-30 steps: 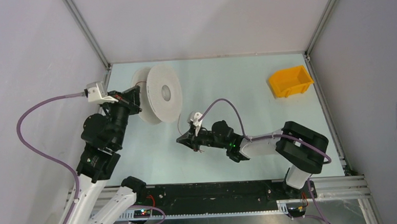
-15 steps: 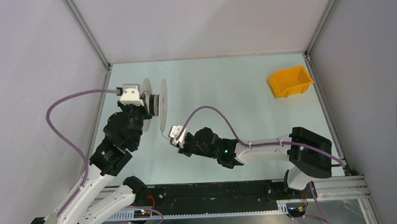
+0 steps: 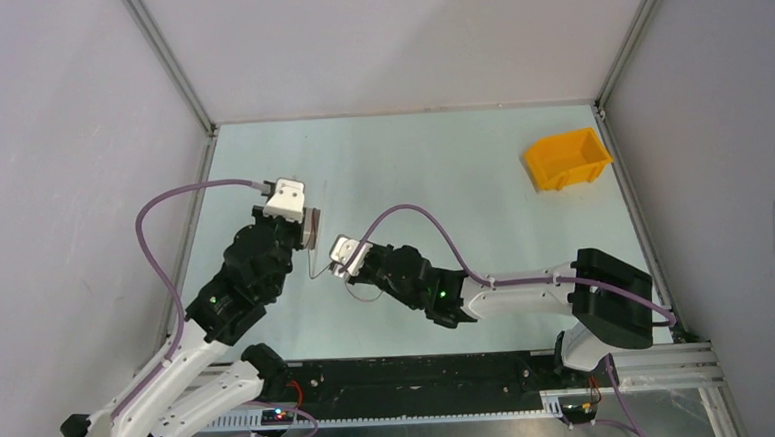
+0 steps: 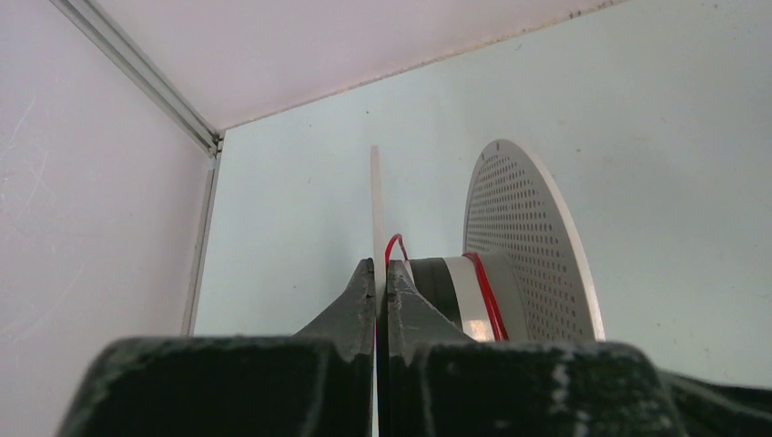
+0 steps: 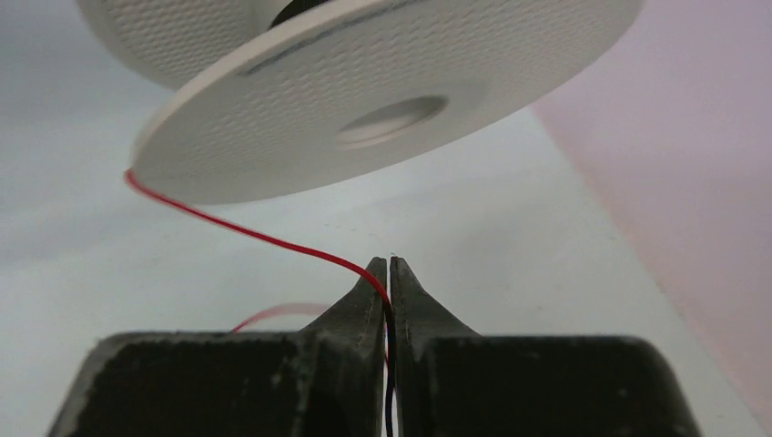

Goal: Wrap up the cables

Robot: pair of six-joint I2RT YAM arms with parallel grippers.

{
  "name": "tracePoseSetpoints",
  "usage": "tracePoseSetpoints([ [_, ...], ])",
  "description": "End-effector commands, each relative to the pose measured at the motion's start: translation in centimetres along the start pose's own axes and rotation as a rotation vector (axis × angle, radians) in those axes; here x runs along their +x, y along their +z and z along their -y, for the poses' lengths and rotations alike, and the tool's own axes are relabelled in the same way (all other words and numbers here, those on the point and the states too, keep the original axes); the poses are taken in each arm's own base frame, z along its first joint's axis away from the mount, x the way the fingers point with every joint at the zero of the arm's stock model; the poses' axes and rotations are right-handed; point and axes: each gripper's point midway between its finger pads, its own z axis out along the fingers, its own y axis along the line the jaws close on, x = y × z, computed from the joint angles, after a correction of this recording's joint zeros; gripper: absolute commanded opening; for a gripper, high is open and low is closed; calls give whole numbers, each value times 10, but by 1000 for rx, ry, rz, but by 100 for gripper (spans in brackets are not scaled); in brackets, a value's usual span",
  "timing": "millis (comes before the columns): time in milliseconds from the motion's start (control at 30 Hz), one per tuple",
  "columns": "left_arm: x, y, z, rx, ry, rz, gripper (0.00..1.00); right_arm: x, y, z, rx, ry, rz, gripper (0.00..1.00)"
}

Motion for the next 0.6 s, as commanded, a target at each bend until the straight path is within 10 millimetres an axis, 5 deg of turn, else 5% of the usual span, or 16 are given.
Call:
tracePoseSetpoints([
  [0,14,0,6,45,111,-42,0,-61,-8,71,264,-33,119,8],
  [367,26,7,15,57,125,-118,0,-81,-15,87,296,-35,160,6],
  [567,19,-3,25,152,108,-77,0,-66,-9,107,318,-10,132,9],
])
